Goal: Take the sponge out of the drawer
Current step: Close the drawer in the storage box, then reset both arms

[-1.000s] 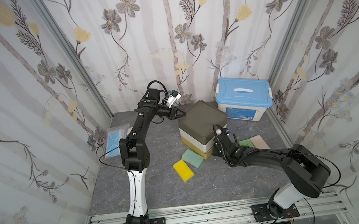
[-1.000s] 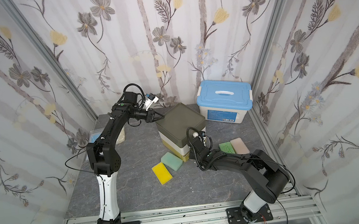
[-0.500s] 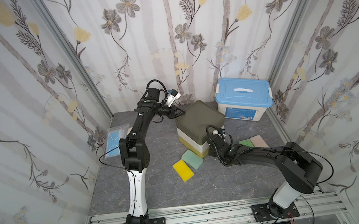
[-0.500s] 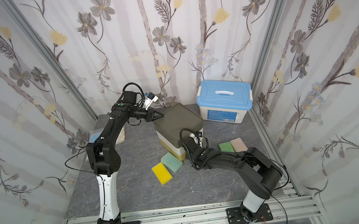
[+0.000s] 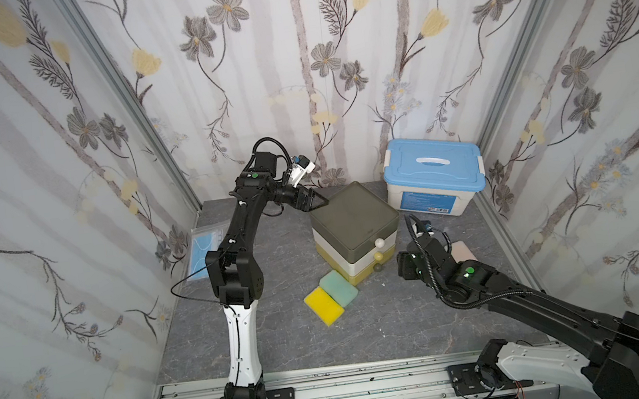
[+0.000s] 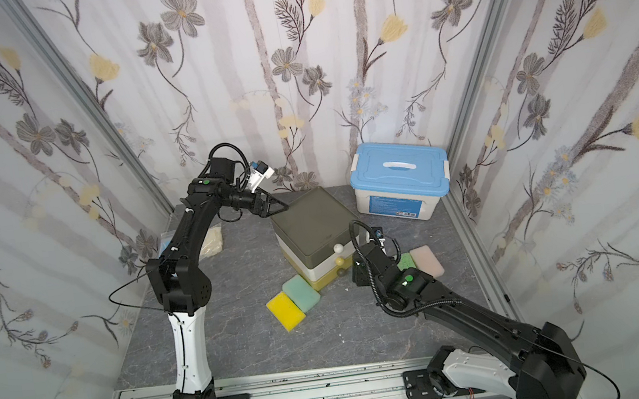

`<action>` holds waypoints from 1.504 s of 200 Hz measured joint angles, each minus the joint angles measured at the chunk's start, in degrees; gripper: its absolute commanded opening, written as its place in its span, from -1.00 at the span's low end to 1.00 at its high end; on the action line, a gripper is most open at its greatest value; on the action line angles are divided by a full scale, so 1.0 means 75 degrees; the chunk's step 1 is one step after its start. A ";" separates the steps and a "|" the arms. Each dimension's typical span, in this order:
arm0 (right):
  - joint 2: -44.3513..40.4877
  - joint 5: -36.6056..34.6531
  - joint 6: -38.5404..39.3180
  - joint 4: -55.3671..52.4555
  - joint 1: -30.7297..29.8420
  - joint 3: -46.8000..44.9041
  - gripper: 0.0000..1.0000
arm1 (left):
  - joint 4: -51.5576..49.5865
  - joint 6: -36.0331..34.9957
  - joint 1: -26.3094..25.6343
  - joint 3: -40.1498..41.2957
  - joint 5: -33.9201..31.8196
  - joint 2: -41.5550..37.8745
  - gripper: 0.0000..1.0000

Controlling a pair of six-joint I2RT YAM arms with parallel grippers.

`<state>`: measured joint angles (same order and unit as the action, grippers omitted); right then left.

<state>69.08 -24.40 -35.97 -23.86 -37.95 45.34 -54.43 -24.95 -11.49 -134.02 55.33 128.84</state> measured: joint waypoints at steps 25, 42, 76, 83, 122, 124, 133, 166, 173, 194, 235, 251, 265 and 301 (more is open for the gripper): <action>-0.0694 -0.0149 0.0335 -0.0388 0.0740 -0.0012 0.90 | 0.0898 0.0466 0.0137 0.0985 -0.0466 -0.1110 1.00; -0.0714 -0.0262 0.0717 -0.0562 0.1105 0.0125 0.92 | 0.1920 0.0857 0.0189 0.2410 -0.1052 -0.2256 1.00; -0.0851 -0.0498 0.1676 -0.0070 0.2075 -0.0318 0.97 | 0.4829 0.1842 0.0341 0.6814 -0.2897 -0.5135 1.00; -0.0938 -0.0434 0.1891 0.0175 0.2294 -0.0542 0.99 | 0.5321 0.2025 0.0379 0.7592 -0.3386 -0.5619 1.00; -0.1163 0.0431 0.2929 0.2122 0.3739 -0.1947 0.99 | 0.8061 0.2868 0.0405 1.1759 -0.6065 -0.7915 1.00; -0.1160 0.0484 0.2952 0.2224 0.3829 -0.2005 0.99 | 0.8172 0.2906 0.0411 1.1951 -0.6199 -0.8000 1.00; -0.1148 0.0685 0.3034 0.2728 0.4159 -0.2250 1.00 | 0.8670 0.3016 0.0434 1.2660 -0.6752 -0.8294 1.00; -0.1189 0.1177 0.3337 0.4535 0.4931 -0.3226 0.99 | 0.9990 0.3156 0.0600 1.4172 -0.8005 -0.8483 1.00; -0.1148 0.1311 0.3392 0.4887 0.5053 -0.3372 0.99 | 1.0226 0.3156 0.0673 1.4329 -0.8084 -0.8405 1.00; -0.0793 0.1513 0.3526 0.5907 0.5406 -0.3637 0.99 | 1.0943 0.3159 0.0988 1.4522 -0.8180 -0.7831 1.00; 0.0548 0.2124 0.3570 0.7175 0.5613 -0.3375 0.99 | 1.1943 0.3147 0.1288 1.4501 -0.7863 -0.6519 1.00; 0.1061 0.2457 0.3552 0.7691 0.5630 -0.3174 0.99 | 1.2383 0.3147 0.1355 1.4720 -0.7673 -0.5904 1.00; 0.1180 0.2669 0.3552 0.7766 0.5625 -0.3142 0.99 | 1.2511 0.3121 0.1352 1.4734 -0.7440 -0.5659 1.00; 0.1291 0.2894 0.3698 0.8157 0.5397 -0.3156 1.00 | 1.3274 0.3136 0.1495 1.4810 -0.7283 -0.5324 1.00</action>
<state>78.76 -2.70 -8.23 37.32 2.52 21.67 45.12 -1.43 -0.27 -22.94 0.71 88.90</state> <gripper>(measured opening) 0.996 0.997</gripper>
